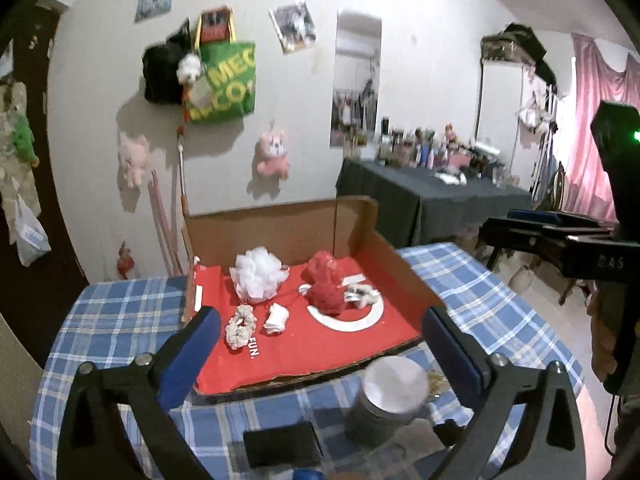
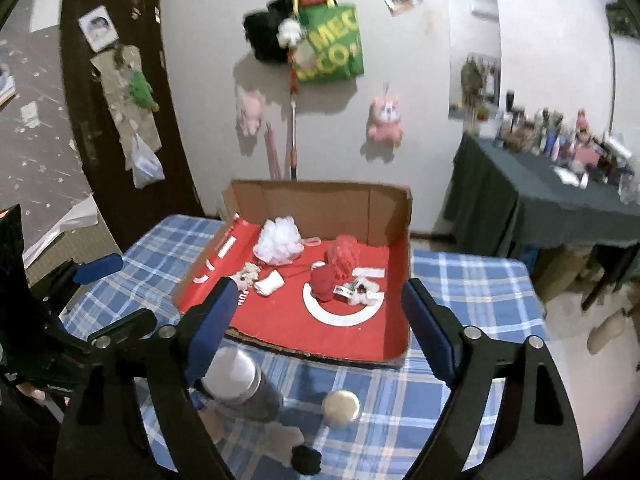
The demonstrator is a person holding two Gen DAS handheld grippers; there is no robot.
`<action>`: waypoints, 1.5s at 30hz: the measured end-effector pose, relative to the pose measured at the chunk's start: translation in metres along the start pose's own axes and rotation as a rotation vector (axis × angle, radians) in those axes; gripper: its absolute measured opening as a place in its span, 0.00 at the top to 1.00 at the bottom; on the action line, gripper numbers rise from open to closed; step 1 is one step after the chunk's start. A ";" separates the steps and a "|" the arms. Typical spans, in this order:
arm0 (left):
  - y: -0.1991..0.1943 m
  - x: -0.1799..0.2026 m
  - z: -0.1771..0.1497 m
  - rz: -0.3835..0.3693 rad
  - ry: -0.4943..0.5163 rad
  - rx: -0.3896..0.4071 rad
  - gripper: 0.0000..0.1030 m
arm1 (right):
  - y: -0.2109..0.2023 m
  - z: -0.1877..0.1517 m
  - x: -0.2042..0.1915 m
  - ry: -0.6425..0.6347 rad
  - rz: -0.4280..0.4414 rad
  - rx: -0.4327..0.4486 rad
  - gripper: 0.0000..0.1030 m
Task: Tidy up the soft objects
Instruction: 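Withdraw both open tools from the box back over the table, then grasp the blue roll with the left tool while the right grasps the black pom-pom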
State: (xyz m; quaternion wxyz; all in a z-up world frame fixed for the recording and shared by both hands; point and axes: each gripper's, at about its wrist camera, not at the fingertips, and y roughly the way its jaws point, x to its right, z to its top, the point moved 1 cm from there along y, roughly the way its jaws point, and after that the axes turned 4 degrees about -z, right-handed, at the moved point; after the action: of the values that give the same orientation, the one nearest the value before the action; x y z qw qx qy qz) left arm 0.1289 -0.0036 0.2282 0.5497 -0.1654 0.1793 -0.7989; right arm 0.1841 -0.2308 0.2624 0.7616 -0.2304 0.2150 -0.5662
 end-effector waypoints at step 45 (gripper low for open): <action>-0.002 0.003 -0.188 0.113 -0.129 -0.118 0.00 | -0.001 -0.226 -0.018 0.085 -0.165 0.068 0.04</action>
State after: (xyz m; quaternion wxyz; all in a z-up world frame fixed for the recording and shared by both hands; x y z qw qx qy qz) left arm 0.0393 0.0139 0.0632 0.5934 -0.2383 0.1994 -0.7425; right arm 0.0454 -0.2377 0.0826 0.7098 -0.1971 0.2082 -0.6434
